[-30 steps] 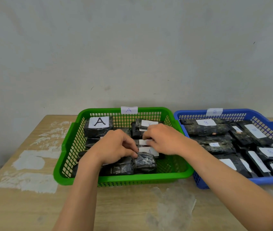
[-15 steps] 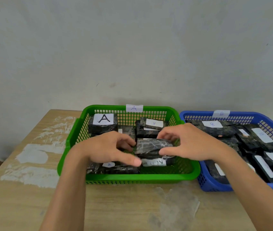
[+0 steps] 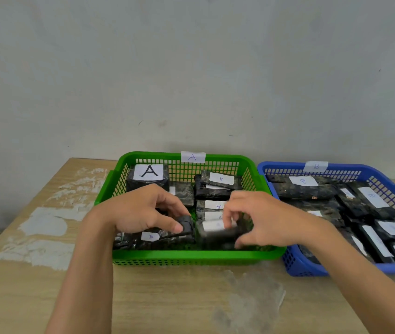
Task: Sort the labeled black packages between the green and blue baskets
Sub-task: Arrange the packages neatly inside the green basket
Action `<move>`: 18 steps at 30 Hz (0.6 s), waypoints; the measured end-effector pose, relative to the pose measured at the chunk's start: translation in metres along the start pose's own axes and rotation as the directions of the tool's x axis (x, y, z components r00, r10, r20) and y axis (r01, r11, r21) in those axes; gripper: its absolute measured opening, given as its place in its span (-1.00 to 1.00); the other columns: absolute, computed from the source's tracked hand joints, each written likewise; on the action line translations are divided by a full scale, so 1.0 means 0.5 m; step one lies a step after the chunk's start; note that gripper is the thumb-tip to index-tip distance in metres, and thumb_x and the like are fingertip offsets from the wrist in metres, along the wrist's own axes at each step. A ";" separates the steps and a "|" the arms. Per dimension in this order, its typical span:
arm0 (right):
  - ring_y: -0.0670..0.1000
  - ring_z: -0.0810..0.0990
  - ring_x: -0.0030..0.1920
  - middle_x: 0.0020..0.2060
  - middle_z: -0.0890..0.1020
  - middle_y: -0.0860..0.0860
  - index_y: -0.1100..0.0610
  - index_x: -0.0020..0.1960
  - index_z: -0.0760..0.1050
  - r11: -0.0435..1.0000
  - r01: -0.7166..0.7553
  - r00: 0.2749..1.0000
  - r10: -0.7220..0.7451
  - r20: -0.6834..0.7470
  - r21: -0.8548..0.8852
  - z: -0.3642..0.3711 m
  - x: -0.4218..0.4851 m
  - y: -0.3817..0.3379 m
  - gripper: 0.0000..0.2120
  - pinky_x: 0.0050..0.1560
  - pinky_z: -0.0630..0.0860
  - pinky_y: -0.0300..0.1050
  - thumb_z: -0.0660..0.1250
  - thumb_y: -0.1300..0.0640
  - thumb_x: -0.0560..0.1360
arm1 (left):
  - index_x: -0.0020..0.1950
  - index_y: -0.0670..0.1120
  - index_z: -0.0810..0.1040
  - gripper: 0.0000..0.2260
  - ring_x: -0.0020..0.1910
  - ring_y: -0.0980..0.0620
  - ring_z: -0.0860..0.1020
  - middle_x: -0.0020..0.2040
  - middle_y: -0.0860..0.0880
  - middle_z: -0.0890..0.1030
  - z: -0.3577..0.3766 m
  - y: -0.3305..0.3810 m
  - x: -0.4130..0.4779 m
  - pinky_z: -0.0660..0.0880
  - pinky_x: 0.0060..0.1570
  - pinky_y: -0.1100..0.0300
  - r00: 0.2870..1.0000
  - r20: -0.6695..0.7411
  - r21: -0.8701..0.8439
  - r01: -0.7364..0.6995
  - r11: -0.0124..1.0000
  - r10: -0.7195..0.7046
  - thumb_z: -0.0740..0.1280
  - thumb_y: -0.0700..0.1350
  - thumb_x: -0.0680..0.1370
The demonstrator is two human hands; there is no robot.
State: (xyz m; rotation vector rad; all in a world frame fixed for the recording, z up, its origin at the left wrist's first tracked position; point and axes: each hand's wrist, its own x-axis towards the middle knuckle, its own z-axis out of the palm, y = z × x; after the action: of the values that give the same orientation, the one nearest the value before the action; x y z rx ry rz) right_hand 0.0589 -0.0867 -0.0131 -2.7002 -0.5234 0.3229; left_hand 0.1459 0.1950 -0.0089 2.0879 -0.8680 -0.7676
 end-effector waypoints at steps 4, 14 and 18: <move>-0.29 0.52 0.12 0.14 0.56 -0.25 -0.19 -0.14 0.62 0.999 -0.008 0.997 0.005 0.082 0.039 0.004 -0.003 0.000 -0.92 0.05 0.42 -0.38 0.51 -0.08 0.49 | 0.18 0.06 0.65 -0.81 0.15 0.20 0.62 0.10 0.13 0.71 0.000 -0.006 0.003 0.50 0.27 0.15 0.998 -0.047 0.025 0.030 0.999 -0.028 0.46 -0.06 0.57; -0.08 0.61 0.02 0.05 0.64 -0.08 -0.10 0.12 0.59 0.980 -0.175 0.966 0.190 0.173 -0.099 -0.018 0.008 -0.016 -0.75 0.08 0.60 -0.01 0.55 0.06 0.49 | 0.16 0.10 0.59 -0.85 0.09 0.10 0.65 0.03 0.10 0.73 0.001 -0.005 0.010 0.51 0.26 -0.04 0.950 -0.304 -0.102 0.036 0.994 -0.065 0.42 0.00 0.60; -0.16 0.66 -0.02 -0.03 0.68 -0.16 -0.10 0.12 0.59 0.994 -0.102 0.980 0.106 -0.171 0.031 -0.015 0.032 -0.046 -0.74 0.05 0.60 -0.05 0.50 -0.14 0.48 | 0.18 0.16 0.60 -0.82 -0.07 0.16 0.66 -0.07 0.07 0.72 0.008 0.009 0.020 0.52 0.07 0.10 0.901 -0.433 -0.187 -0.062 0.980 -0.026 0.42 -0.01 0.59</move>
State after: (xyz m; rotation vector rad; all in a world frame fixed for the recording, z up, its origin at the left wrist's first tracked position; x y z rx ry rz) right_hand 0.0681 -0.0628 0.0005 -2.7071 -0.3279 0.1191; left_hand 0.1475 0.1838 -0.0099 1.9596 -0.5383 -0.3338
